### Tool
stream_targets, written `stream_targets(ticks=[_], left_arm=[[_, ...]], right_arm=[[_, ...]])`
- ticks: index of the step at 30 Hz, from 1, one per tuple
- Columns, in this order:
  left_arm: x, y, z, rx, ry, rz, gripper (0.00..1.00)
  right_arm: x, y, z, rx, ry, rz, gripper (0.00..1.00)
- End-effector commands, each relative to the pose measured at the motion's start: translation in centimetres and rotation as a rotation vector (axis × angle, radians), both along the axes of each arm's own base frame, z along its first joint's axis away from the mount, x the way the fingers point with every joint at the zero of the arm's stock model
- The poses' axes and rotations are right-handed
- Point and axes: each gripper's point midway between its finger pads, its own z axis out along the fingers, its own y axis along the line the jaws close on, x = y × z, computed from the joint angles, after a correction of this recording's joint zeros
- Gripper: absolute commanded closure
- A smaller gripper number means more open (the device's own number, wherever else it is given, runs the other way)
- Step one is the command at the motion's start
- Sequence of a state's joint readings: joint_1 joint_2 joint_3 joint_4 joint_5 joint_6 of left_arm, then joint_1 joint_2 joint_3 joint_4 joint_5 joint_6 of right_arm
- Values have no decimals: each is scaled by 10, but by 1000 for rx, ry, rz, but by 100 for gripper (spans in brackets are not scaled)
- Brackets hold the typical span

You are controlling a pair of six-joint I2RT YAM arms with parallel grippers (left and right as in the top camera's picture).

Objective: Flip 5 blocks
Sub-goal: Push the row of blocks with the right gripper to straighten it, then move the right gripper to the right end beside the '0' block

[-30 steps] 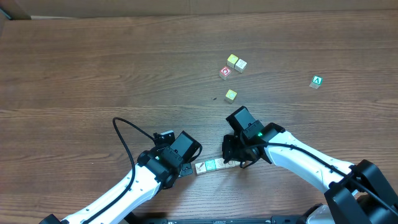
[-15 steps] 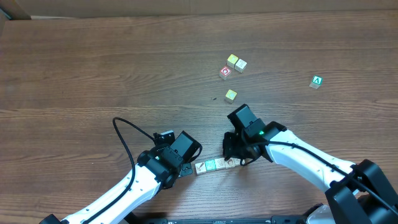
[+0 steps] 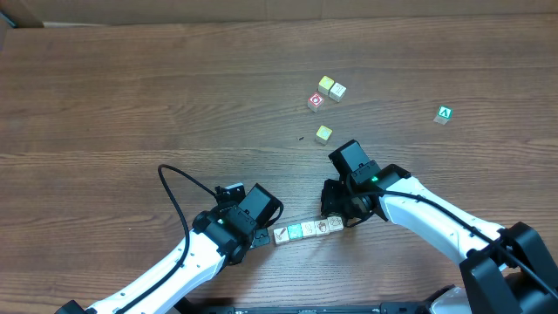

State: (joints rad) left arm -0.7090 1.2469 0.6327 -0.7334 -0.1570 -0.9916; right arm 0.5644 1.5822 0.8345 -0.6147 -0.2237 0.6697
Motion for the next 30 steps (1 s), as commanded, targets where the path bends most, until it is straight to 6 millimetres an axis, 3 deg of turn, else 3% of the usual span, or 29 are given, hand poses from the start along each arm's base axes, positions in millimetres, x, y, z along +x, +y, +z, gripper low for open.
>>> stream_targets(ticks=[1,30], left_arm=[[6,-4,8,-21,-22,-6,96],[6,-4,8,-20,-22,-7,96]], right_arm=[[10,0,5,-15,-38,8,93],[-3,-7,2,-44,9,29,93]])
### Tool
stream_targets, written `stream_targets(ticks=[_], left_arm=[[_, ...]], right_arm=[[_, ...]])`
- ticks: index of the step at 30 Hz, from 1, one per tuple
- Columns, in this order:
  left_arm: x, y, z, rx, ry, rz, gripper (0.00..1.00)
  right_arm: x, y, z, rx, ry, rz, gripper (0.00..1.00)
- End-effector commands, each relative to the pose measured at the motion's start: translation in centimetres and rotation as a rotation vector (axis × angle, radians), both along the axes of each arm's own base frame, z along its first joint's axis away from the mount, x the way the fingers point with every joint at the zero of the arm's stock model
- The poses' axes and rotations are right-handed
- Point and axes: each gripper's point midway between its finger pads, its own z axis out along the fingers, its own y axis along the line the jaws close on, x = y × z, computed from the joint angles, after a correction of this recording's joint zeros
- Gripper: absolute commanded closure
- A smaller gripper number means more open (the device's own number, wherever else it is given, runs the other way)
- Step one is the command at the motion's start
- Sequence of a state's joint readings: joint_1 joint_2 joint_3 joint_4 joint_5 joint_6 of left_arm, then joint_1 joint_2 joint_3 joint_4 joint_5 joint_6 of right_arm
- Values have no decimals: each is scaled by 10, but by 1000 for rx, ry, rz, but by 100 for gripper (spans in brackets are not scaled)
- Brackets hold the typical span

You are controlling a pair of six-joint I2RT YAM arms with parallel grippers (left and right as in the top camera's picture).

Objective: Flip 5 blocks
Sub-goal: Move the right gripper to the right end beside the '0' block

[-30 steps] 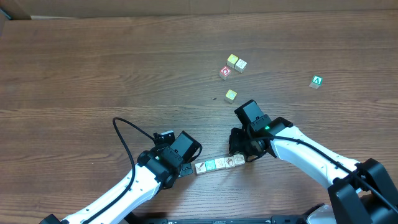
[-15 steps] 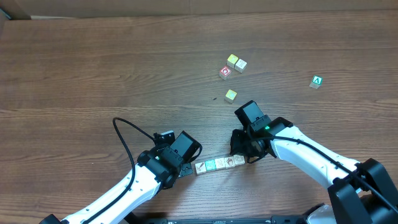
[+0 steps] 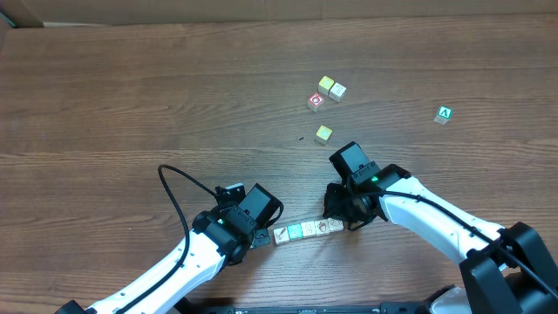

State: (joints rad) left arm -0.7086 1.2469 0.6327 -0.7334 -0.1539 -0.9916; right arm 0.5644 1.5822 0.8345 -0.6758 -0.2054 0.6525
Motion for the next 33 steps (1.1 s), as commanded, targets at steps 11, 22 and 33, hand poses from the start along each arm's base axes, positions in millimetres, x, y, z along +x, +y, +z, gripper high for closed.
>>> stream_targets(ticks=[11,22,33], left_arm=[[6,-3,8,-18,-24,-6,96],[6,-3,8,-18,-24,-6,96],[6,-3,8,-18,-24,-7,89]], right_arm=[[4,5,6,5,-29,56,94],[1,12,6,8,-41,94,94],[48,-6,26,37,-120,-37,94]])
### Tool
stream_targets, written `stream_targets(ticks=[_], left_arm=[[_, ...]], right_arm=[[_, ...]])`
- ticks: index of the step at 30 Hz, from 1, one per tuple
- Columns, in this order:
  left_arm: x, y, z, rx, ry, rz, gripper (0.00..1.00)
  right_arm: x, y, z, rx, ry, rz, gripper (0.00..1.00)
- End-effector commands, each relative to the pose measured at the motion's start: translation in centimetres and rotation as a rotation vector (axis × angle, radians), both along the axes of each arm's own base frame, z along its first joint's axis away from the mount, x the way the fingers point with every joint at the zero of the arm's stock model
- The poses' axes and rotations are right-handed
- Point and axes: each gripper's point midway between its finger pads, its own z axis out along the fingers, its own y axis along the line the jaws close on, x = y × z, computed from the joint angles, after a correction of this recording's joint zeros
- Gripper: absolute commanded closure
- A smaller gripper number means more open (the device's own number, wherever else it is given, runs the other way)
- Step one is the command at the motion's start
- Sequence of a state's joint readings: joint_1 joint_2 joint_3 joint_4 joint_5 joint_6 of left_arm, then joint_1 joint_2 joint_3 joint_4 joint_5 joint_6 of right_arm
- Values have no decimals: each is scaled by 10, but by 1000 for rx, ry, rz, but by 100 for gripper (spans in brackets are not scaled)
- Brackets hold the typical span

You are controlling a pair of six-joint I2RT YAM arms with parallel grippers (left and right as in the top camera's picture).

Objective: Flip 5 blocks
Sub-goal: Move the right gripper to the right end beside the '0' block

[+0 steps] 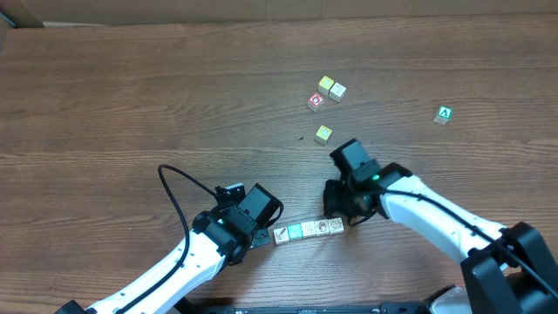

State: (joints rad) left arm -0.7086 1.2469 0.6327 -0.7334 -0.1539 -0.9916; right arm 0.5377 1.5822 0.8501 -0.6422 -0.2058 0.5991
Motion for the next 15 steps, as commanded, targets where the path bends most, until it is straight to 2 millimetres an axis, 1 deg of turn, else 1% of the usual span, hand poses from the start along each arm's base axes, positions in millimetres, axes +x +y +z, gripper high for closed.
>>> stream_targets(ticks=[1,4,5,7,9,10,14,15], left_arm=[[6,-3,8,-18,-24,-7,89],[5,-3,8,-13,-23,-25,89],[4,-4,8,-12,-18,-43,89],[3,-6,7,-7,-12,-97,92],[1,-7,7,-6,-4,-137,94],[0,-9,6,-9,1,-158,95],[-3,-12,5,-14,17,-205,96],[-3,-12,4,-17,20,-208,96]], right_arm=[[39,-12,25,15,-65,-82,94],[53,-36,42,-35,-61,-134,94],[54,-48,48,-75,-51,-156,94],[51,-67,56,-153,-27,-168,94],[43,-81,62,-224,6,-156,94],[34,-87,63,-253,36,-139,94],[-4,-92,57,-303,171,-79,94],[-9,-92,56,-308,187,-70,94]])
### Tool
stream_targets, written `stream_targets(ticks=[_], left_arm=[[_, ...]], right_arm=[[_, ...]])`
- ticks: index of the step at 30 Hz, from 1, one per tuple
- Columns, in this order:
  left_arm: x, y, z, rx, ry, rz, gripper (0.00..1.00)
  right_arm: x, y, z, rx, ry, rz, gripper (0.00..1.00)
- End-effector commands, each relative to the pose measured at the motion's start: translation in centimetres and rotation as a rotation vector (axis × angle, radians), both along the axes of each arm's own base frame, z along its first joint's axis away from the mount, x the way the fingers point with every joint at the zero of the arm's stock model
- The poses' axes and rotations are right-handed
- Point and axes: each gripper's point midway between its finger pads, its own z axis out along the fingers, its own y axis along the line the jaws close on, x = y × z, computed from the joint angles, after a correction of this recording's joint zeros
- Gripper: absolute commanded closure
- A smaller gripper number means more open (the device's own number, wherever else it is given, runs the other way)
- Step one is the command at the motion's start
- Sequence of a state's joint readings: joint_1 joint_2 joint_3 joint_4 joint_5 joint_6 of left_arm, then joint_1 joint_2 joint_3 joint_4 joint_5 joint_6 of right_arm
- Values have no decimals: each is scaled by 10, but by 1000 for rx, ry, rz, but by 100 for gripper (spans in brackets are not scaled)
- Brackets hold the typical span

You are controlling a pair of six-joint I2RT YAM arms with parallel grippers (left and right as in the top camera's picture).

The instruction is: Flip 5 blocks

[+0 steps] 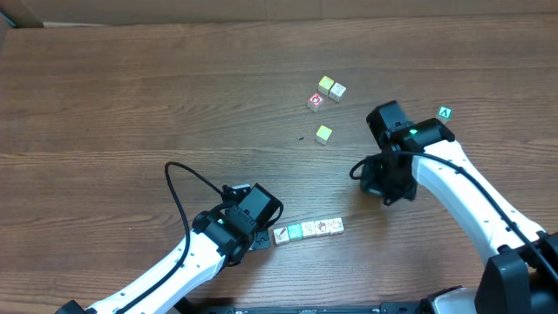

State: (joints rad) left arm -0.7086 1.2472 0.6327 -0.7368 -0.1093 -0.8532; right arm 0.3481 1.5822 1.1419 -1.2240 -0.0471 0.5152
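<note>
A row of several small blocks [308,230] lies near the table's front edge, mostly cream-faced, with one teal face second from the left. My left gripper [261,238] sits at the row's left end, close to the first block; its jaws are hidden under the wrist. My right gripper [366,172] hangs above bare table, up and to the right of the row and apart from every block. Nothing shows between its fingers, and I cannot tell whether they are open or shut.
Loose blocks lie at the back: a yellow and cream pair [330,87], a red-faced one [315,102], a single yellow one [323,133] and a green one [445,113] beside the right arm's elbow. A black cable [177,187] loops off the left arm.
My right gripper has left the right end of the row and is now higher up and to the right, over bare table. The row and the left arm stayed about where they were.
At all three earlier moments my right gripper stayed low at the right end of the row, shifting only slightly, while the left gripper rested at the left end. Now the right gripper is away from the row, and the row lies in place.
</note>
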Motion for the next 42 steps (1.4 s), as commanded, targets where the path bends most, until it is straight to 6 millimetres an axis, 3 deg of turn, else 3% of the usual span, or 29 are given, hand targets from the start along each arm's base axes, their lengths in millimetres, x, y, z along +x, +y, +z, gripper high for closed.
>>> stream_targets(ticks=[1,8,15,27,42], left_arm=[[2,-7,6,-23,-1,-64,96],[0,-10,5,-41,12,-69,96],[-1,-11,5,-45,16,-71,96],[-2,-12,1,-40,31,-71,96],[-1,-26,-32,-48,121,-82,96]], right_arm=[[-14,0,-5,-32,39,64,94],[-41,31,-34,62,80,153,94],[-44,40,-56,94,48,161,94],[-46,53,-73,189,19,190,94],[-46,54,-73,191,17,201,94]])
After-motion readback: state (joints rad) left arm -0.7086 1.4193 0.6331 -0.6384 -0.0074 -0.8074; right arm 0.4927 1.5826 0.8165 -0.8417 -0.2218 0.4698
